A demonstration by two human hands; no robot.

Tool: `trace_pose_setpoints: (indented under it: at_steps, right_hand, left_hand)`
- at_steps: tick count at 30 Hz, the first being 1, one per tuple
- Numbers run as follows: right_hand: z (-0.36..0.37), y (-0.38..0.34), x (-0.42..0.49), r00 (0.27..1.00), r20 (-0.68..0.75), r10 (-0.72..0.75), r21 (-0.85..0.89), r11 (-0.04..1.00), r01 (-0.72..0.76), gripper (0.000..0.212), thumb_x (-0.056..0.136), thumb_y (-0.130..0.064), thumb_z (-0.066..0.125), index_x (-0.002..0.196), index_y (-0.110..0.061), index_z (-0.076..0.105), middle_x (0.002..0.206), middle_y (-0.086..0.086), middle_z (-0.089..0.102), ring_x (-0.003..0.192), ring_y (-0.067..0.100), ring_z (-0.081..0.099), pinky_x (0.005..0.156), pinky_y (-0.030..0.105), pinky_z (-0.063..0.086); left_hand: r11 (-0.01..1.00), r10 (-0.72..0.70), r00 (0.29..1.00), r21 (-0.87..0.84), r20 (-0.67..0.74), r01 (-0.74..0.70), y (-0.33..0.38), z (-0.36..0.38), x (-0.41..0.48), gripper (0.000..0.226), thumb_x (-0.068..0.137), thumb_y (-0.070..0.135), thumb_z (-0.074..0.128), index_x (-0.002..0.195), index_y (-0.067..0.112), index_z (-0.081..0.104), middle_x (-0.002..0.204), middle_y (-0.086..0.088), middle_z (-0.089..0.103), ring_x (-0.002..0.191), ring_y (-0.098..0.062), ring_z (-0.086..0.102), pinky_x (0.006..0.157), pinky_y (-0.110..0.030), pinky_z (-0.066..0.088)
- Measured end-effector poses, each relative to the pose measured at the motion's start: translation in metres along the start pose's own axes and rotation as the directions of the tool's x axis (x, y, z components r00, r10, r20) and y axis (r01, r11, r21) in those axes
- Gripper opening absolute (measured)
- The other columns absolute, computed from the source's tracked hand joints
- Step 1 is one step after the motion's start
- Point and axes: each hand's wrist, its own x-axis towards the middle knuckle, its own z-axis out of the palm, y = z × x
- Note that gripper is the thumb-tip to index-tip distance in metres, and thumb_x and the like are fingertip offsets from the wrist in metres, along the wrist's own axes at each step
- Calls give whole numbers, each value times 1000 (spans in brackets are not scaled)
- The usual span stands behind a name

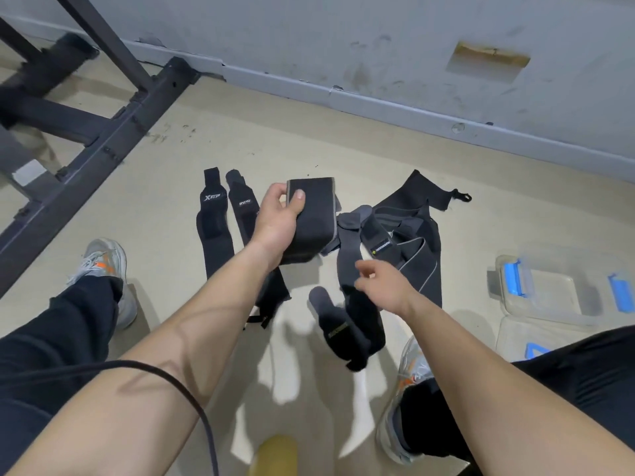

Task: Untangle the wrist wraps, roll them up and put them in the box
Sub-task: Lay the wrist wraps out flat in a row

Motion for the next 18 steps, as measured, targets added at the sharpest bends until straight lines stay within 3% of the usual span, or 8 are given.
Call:
trace_pose_setpoints:
  at_steps: [1, 3, 6, 8, 10, 14, 16, 18]
  right_hand:
    - [-4, -13, -5, 997, -67, -39, 175, 983, 50, 33, 96, -11, 57, 126, 1, 64, 130, 16, 66, 123, 30, 59, 101, 39, 47]
    - [-14, -41, -10, 989, -143, -36, 492, 865, 102, 27, 103, -25, 50, 114, -15, 72, 119, 2, 70, 115, 18, 61, 94, 29, 44]
    - [-30, -68, -13, 982, -184, 31, 717, 688, 112, 34, 104, -46, 49, 90, -23, 69, 86, -5, 69, 79, 10, 63, 76, 24, 47]
    - [-37, -76, -19, 980, -194, -49, 717, 675, 176, 25, 102, -34, 58, 88, -18, 70, 70, -8, 68, 58, 3, 62, 55, 15, 46]
    - [-42, -74, -19, 976, -197, -92, 677, 707, 204, 17, 100, -26, 64, 92, -14, 72, 67, -6, 68, 52, 4, 60, 48, 15, 44]
    - [-47, -70, -17, 994, -72, 87, 423, 905, -49, 48, 101, -57, 44, 96, -16, 69, 76, 1, 67, 69, 18, 63, 75, 33, 53]
    - [-47, -66, -15, 988, -48, 148, 432, 895, -114, 47, 103, -55, 40, 92, -17, 64, 70, 2, 62, 65, 18, 61, 76, 35, 53]
    - [-47, -62, -9, 991, -35, 131, 556, 827, -89, 36, 103, -45, 49, 91, -17, 67, 69, 1, 61, 58, 15, 58, 74, 35, 53]
  left_hand:
    - [998, -2, 998, -61, 61, 6, 0, 3, -4, 8, 103, 31, 57, 106, 24, 58, 100, -10, 75, 91, -27, 71, 87, -44, 57]
    - [989, 7, 986, -148, 167, 19, 1, 8, -14, 7, 107, 19, 53, 111, 20, 59, 100, -9, 75, 87, -24, 72, 78, -39, 60]
    - [990, 33, 967, -141, 252, 3, -5, 11, -21, 14, 107, 14, 54, 112, 16, 66, 105, -4, 74, 93, -17, 71, 82, -32, 58]
    - [991, 43, 956, -133, 289, -4, -10, 13, -26, 16, 106, 11, 55, 112, 14, 68, 106, -6, 74, 99, -19, 70, 90, -34, 55]
    - [990, 39, 953, -141, 301, 4, -14, 14, -31, 19, 105, 6, 54, 112, 14, 70, 106, -5, 75, 101, -19, 69, 93, -32, 55]
    - [995, 20, 949, -101, 315, 12, -21, 14, -35, 28, 106, 4, 52, 118, 19, 72, 115, -2, 76, 108, -16, 70, 99, -31, 53]
    - [996, 9, 945, -82, 328, 18, -28, 13, -34, 30, 106, 5, 51, 128, 16, 69, 127, -6, 73, 119, -20, 67, 109, -37, 49]
    - [995, -6, 934, -91, 358, 41, -32, 12, -34, 32, 107, 5, 49, 133, 16, 65, 131, -10, 70, 123, -23, 66, 111, -39, 47]
